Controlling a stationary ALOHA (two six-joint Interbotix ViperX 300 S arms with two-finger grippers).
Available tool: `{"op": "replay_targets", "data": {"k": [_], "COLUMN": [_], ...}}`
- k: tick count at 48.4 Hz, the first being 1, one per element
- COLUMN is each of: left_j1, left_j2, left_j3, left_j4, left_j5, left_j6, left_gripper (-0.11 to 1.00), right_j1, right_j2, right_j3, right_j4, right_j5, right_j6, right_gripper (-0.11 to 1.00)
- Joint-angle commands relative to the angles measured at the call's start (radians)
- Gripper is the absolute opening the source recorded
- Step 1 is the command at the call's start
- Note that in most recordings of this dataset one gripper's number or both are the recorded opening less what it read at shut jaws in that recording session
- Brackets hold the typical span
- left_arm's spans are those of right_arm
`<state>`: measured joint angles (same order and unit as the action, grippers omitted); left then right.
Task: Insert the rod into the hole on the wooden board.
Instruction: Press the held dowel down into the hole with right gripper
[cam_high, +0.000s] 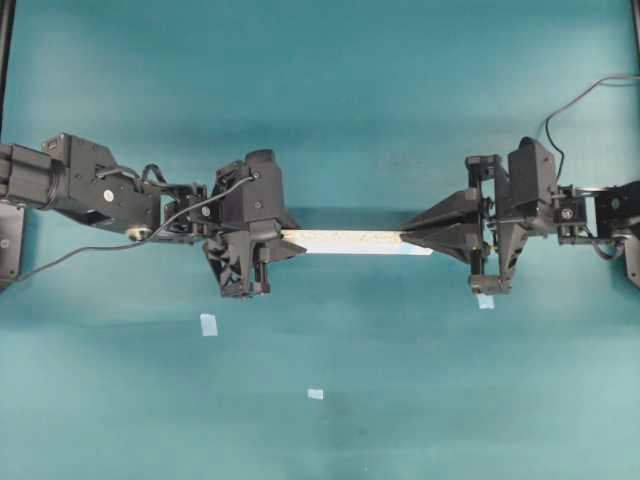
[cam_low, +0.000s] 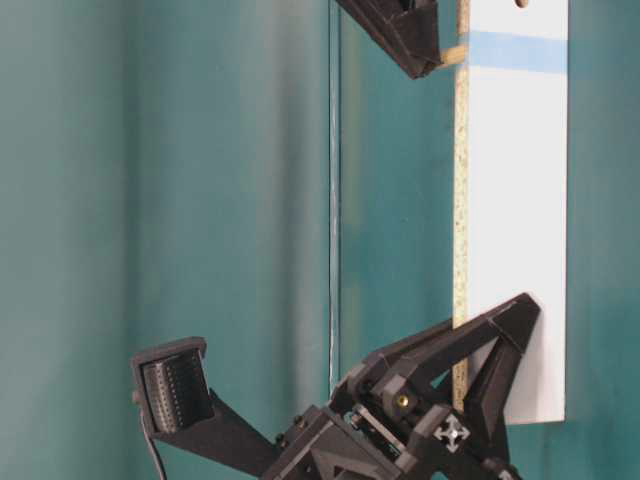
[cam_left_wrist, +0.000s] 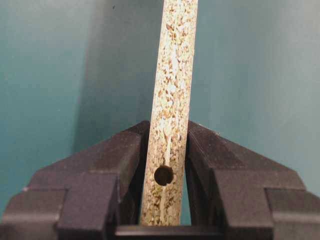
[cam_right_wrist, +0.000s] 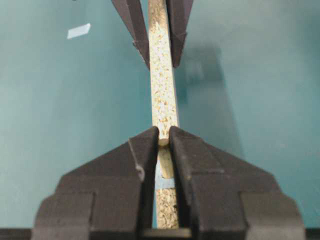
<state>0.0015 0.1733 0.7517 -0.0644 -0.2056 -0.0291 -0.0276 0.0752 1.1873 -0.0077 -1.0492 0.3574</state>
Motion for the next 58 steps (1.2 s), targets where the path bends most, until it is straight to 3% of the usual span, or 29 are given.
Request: {"op": "replay_targets", "data": {"k": [1, 28, 58], "left_j1": [0.0, 0.0, 0.0], "left_j2": [-0.015, -0.015, -0.015], "left_j3": [-0.011, -0.009, -0.011], "left_j4": [0.002, 0.002, 0.0], "left_j5": [-0.003, -0.003, -0.002], "left_j6": [-0.005, -0.005, -0.003], "left_gripper": [0.33, 0.33, 0.33], "right_j1": [0.008, 0.014, 0.018], "right_j2": [-0.009, -0.012, -0.086], "right_j3": [0.002, 0.005, 0.009], "right_j4": [0.005, 0.006, 0.003], "right_j5": [-0.002, 0.021, 0.206], "right_j6": [0.0, 0.005, 0.0], "right_gripper": [0.12, 0.12, 0.11]}}
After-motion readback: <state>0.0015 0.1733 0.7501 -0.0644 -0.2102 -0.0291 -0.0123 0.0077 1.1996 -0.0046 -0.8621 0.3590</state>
